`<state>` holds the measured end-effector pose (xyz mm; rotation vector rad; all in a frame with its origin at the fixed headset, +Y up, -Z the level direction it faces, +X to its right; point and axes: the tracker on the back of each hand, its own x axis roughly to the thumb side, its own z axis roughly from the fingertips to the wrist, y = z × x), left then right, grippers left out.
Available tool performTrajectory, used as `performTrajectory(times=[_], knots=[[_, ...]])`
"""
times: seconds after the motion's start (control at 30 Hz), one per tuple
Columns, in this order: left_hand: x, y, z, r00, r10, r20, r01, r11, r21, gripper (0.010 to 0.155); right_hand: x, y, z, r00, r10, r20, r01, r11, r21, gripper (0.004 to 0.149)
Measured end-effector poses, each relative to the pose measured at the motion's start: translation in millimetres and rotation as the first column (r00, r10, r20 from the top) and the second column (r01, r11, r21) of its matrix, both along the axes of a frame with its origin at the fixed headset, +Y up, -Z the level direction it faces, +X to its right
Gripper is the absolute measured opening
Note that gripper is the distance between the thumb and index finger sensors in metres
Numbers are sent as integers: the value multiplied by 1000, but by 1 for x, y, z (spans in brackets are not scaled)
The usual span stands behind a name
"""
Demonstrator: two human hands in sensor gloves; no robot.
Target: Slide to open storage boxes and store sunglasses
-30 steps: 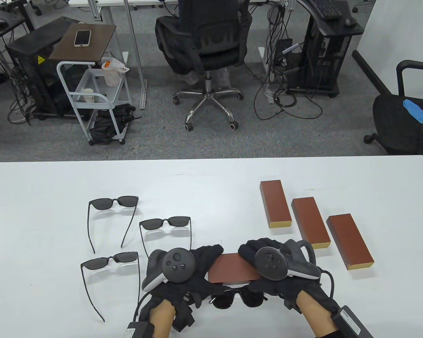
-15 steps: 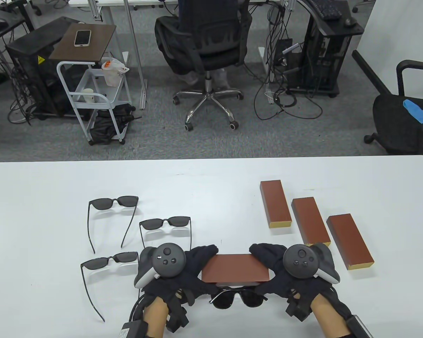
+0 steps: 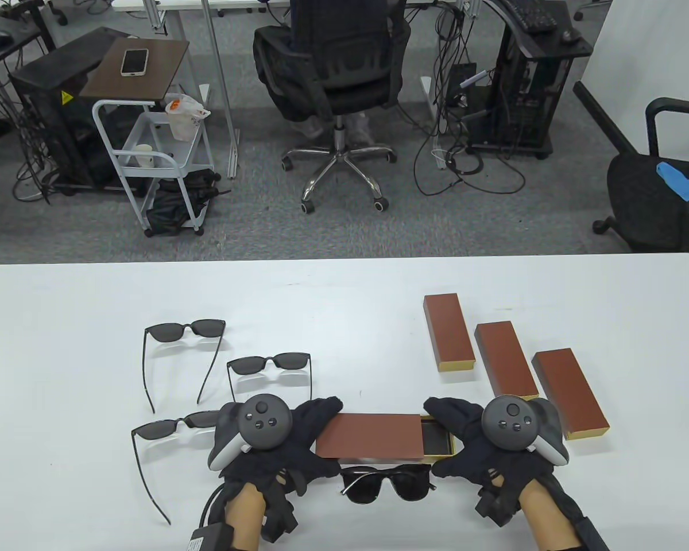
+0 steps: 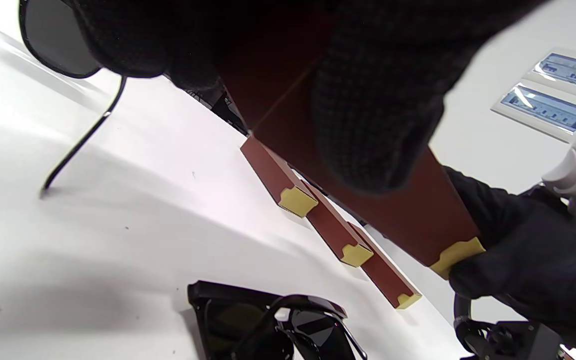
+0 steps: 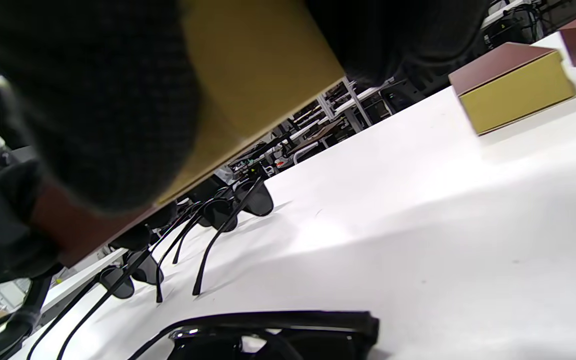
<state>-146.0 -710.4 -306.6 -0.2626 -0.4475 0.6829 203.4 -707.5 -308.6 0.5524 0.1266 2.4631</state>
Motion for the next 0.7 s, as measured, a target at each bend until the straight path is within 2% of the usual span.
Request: performTrajectory(times=[0.37,0.5,0.63,0.7], knots=[[-13,-6,-2,997,54,-61,-56,998,-26,93,30,4,-4,996,-73,58,76,996,-47,83],[-15,-5,-1,987,146,-71,-146,989,-5,94,35,6,-4,991,-119,62,122,992,-45,82],[-18,-6,1,940,325,-108,-328,944,-17,93,39,10,-3,982,-177,65,179,983,-29,81],[-19,-9,3,867,435,-244,-454,890,-28,85,40,12,-1,976,-206,63,208,978,-19,82]])
